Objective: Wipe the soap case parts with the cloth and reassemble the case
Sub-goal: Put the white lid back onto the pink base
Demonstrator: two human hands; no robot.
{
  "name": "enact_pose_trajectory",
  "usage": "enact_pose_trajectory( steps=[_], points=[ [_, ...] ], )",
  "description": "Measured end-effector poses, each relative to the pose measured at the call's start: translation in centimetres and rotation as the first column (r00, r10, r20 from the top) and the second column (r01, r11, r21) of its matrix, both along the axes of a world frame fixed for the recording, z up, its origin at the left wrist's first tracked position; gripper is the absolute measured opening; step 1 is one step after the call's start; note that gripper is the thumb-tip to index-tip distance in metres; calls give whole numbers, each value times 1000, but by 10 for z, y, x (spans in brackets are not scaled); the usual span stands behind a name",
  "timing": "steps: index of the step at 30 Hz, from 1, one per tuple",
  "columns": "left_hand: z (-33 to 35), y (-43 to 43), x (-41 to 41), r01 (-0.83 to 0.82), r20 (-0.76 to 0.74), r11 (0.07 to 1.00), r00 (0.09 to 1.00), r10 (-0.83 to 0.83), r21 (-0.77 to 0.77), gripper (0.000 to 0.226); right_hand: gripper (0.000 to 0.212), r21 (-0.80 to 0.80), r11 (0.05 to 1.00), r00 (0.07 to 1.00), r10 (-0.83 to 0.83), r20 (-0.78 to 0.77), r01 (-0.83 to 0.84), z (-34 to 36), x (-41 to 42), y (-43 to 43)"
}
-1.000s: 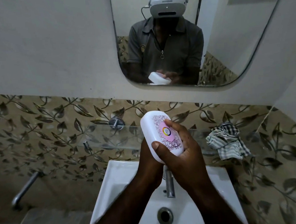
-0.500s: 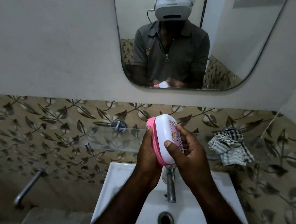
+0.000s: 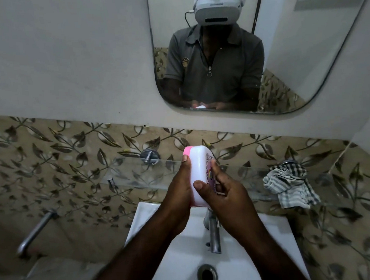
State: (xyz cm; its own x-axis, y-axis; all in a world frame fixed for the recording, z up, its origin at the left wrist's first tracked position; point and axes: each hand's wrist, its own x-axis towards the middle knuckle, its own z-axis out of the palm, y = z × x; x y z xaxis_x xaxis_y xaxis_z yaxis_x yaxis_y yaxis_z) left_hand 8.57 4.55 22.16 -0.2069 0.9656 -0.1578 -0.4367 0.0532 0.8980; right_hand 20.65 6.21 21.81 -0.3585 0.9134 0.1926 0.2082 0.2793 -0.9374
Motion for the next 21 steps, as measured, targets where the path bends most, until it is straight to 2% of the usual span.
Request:
enact_pose_trajectory(
  steps=[2, 4, 7, 9, 11, 12, 13, 16, 21],
  points=[
    [-3, 0, -10, -35, -39, 998, 999, 32, -61, 49, 84, -52, 998, 998, 48, 34, -46, -5, -6, -2],
    [-5, -1, -24, -49, -12, 997, 999, 49, -65, 48, 96, -92, 991, 995, 95, 31, -92, -13, -14, -4],
    [1, -1, -43, -72, 6, 995, 997, 73, -65, 44, 87, -58, 996, 997, 75, 12, -74, -21, -28, -4],
    [2, 2, -54, -164, -140, 985, 978, 155, -52, 30, 78, -1, 999, 999, 35, 15, -35, -20, -39, -1],
    [-2, 5, -68, -339, -339, 940, 880, 333, 42, 9, 72, 100, 995, 998, -22, 59, 16, -18, -51, 2],
    [-4, 5, -75, -391, -404, 915, 825, 395, 97, 4, 70, 164, 986, 994, -57, 93, 41, -18, -57, 3],
    [-9, 5, -82, -407, -470, 904, 777, 419, 133, 8, 69, 231, 971, 986, -98, 137, 65, -18, -64, 5],
    [-23, 3, -96, -364, -643, 918, 668, 375, 157, 26, 70, 330, 939, 946, -187, 264, 94, -25, -83, 10],
    [-35, 5, -108, -344, -806, 916, 473, 357, 205, 25, 73, 345, 936, 921, -188, 342, 63, -35, -100, 19]
  ],
)
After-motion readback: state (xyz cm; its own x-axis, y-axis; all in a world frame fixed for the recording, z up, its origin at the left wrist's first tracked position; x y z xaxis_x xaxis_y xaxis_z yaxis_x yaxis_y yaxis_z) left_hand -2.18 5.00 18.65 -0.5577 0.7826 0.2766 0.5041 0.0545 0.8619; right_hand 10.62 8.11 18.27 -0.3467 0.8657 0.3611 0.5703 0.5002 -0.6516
